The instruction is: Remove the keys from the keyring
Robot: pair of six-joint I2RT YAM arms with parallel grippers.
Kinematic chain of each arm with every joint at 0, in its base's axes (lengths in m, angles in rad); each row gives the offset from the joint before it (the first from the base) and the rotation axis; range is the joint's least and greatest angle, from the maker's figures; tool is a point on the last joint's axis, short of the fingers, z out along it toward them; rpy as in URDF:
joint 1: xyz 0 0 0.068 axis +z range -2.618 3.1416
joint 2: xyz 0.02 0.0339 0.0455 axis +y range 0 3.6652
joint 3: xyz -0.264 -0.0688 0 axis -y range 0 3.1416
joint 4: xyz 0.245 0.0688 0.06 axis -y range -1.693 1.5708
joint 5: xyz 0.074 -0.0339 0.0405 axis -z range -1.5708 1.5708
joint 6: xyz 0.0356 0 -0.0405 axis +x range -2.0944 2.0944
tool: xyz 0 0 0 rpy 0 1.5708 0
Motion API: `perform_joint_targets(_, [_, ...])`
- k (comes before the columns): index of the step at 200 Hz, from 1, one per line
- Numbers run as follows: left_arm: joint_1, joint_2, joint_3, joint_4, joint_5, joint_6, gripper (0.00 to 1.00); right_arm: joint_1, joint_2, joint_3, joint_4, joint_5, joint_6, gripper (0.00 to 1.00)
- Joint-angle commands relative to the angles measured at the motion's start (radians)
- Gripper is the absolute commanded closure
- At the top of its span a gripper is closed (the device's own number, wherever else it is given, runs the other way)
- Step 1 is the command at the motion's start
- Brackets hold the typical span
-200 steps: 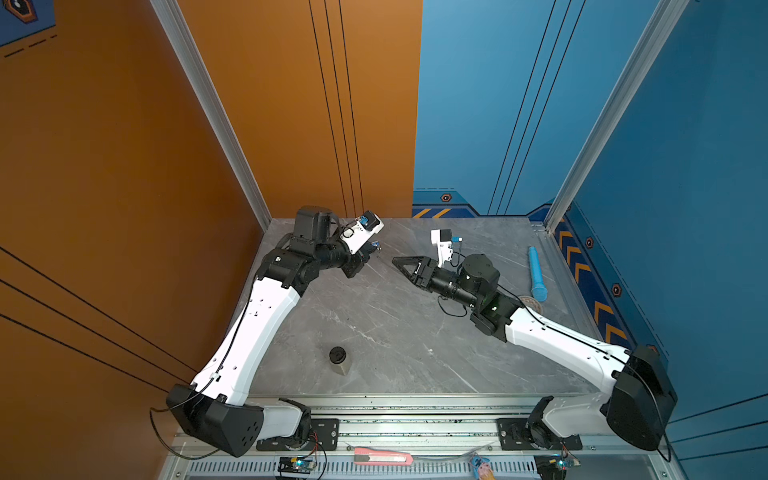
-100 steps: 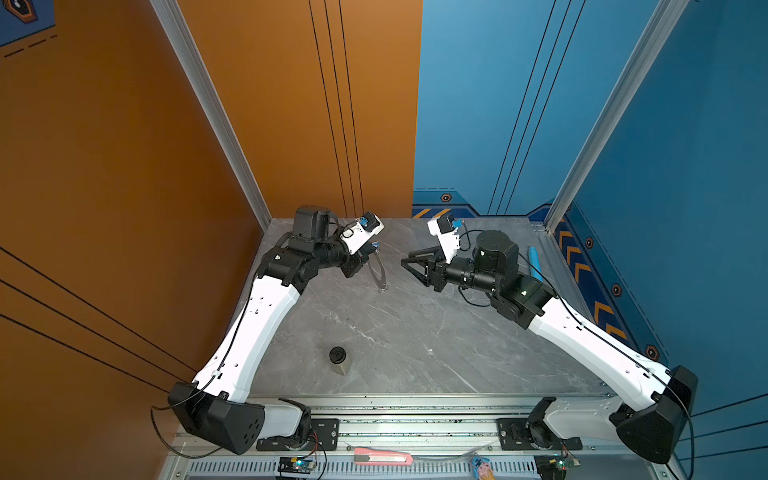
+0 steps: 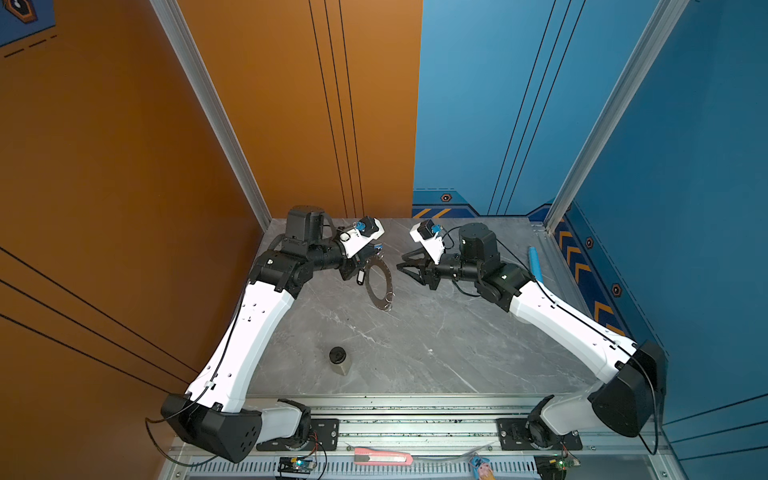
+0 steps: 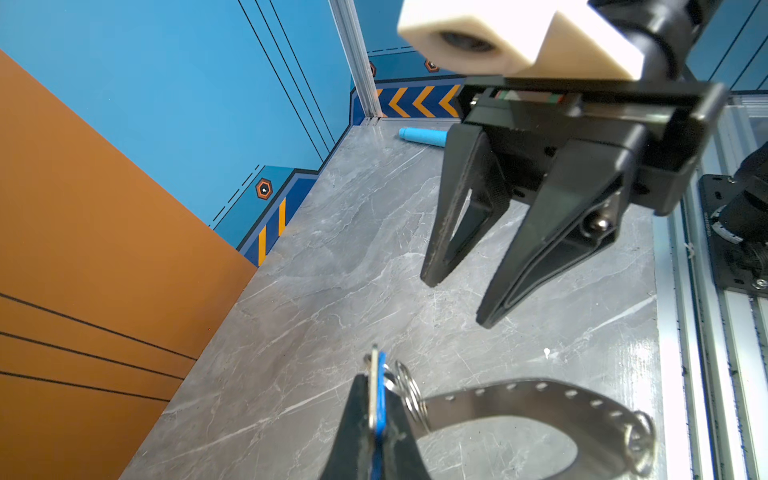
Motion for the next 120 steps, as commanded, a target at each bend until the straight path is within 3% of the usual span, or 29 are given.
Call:
perform_joint_targets(1, [0.009, -0.013, 0.028, -0.005, 0.061, 0.012, 1.0, -0.003, 0.039, 0.04, 0.081, -0.084, -0.015, 0.64])
perform_joint_targets(120, [0.023, 0.002, 0.056, -0.034, 0.107, 0.016, 1.0, 0.004, 0.122, 0.071, 0.25, -0.225, 0.078, 0.66])
